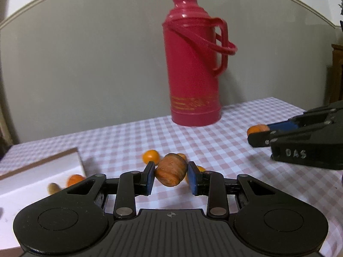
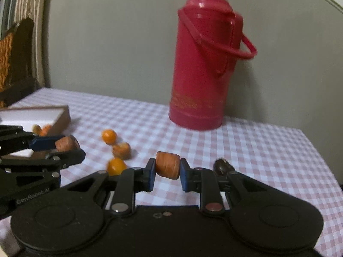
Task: Organize fruits
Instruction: 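Carry the walnut in the left tool and the nut in the right tool over the box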
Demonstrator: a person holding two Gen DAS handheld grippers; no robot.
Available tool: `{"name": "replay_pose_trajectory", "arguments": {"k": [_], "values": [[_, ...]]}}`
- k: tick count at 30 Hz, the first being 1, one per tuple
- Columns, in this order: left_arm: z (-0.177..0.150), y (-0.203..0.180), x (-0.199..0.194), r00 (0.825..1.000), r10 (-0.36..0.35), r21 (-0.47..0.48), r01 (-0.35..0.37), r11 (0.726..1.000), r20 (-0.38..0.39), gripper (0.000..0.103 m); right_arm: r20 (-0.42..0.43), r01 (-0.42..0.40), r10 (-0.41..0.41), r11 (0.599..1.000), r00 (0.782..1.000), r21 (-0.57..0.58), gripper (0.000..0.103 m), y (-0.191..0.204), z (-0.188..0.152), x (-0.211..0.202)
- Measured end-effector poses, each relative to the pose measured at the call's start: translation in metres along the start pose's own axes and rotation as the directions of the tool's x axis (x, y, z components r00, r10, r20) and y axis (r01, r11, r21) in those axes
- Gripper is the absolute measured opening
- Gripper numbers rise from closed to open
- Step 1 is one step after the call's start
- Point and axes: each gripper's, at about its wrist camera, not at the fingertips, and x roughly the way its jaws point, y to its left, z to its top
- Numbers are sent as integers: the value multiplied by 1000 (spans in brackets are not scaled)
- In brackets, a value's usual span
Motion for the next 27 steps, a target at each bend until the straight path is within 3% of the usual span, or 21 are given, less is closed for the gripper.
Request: {"name": "replay_pose_trajectory", "arguments": {"k": [27], "values": [[-31, 87, -101, 992, 121, -98, -117, 988, 40, 33, 47, -132, 136, 987, 990, -95, 14, 114, 6, -59]]}}
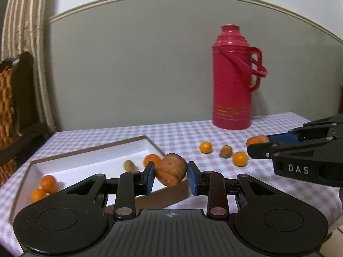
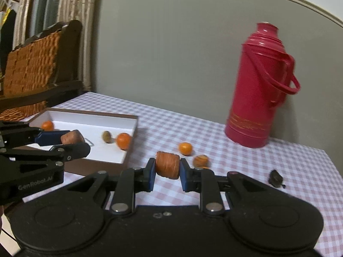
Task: Organize fruits
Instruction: 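Carry the walnut in the left tool and the nut in the right tool over the box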
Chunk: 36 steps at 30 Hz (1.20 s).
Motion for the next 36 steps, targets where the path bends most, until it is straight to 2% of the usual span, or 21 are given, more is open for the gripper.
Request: {"name": "replay_pose_trajectory", "arguments": {"k": [9, 20, 29, 36], "values": [[-9, 45, -19, 997, 79, -34, -79, 996, 6, 33, 12, -84, 85, 994, 996, -66, 14, 48, 11, 6], [-16, 94, -32, 985, 173, -76, -172, 982, 12, 33, 25, -177, 182, 976, 983, -126, 14, 99, 23, 15], [-8, 135, -27, 964, 267, -95, -264, 960, 20, 33, 29, -195, 201, 970, 979, -143, 14, 120, 37, 30], [-6, 156, -11, 955, 298, -126, -295, 947, 6, 33, 48, -200, 208, 971, 977, -135, 14, 128, 49, 46]]}}
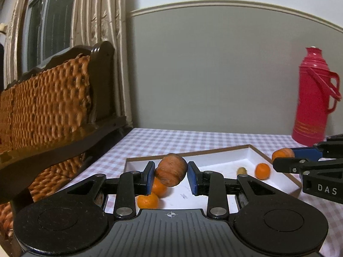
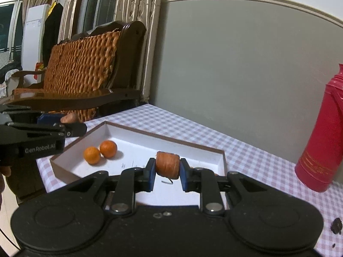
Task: Organize fruits
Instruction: 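Carry the walnut in the left tool and the nut in the right tool over the box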
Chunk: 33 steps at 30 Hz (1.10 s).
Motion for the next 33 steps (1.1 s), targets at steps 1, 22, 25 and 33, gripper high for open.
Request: {"name": "replay_pose_trajectory", "arguments": {"k": [1, 22, 25, 33], "values": [[2, 2, 4, 1000, 8, -7, -8, 1000, -2, 33, 3, 0, 0, 1000, 1000, 0, 14, 1, 1, 3], [17, 19, 78, 998, 49, -57, -51, 997, -42, 33, 40, 39, -41, 998, 998, 42, 14, -32, 19, 57], [18, 24, 92, 997, 54, -62, -58, 996, -63, 33, 25, 46, -47, 998, 999, 51, 14, -41, 18, 67], [16, 33, 121, 991, 63, -63, -71, 995, -118, 33, -19, 61, -60, 996, 998, 68, 14, -60, 18, 101]]}}
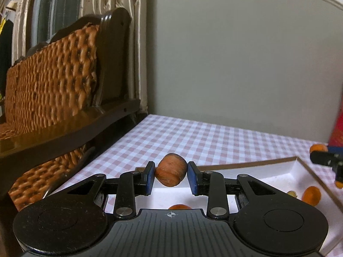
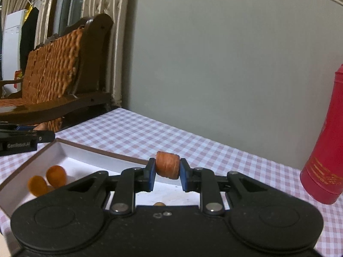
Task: Organize fruits
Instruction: 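Carry the walnut in the left tool and the nut in the right tool over the box, then open both tools to drop the walnut and nut into the box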
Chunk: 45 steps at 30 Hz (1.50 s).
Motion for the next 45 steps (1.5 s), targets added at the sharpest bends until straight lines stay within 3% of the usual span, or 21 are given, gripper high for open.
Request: {"name": "replay_pose_trajectory", "arguments": {"k": [14, 15, 16, 17, 18, 20, 22, 45], "values": [[6, -2, 27, 999, 23, -7, -23, 1000, -26, 36, -41, -24, 24, 1000, 999, 6, 16, -15, 1, 33], [7, -1, 26, 999, 39, -13, -39, 999, -11, 46, -44, -14, 13, 1000, 999, -12, 33, -14, 2, 37], [7, 1, 22, 999, 48, -23, -48, 999, 6, 75, -35, 19, -20, 999, 999, -30, 49, -13, 2, 38], [8, 2, 18, 999, 46, -37, -45, 998, 26, 83, 15, 60, -60, 998, 998, -34, 82, -13, 2, 32], [9, 4, 15, 998, 52, -49, -51, 998, 35, 84, 52, 69, -67, 997, 996, -27, 84, -14, 2, 27], [10, 4, 10, 997, 57, -50, -54, 997, 48, 97, 30, 69, -68, 997, 997, -25, 83, -15, 5, 24], [8, 2, 4, 995, 65, -27, -63, 998, 70, 101, 59, 85, -84, 996, 995, -18, 91, -15, 3, 18], [3, -7, -30, 996, 36, -7, -36, 999, 82, 103, 66, 89, -86, 995, 994, -35, 97, -4, -6, -16]]}}
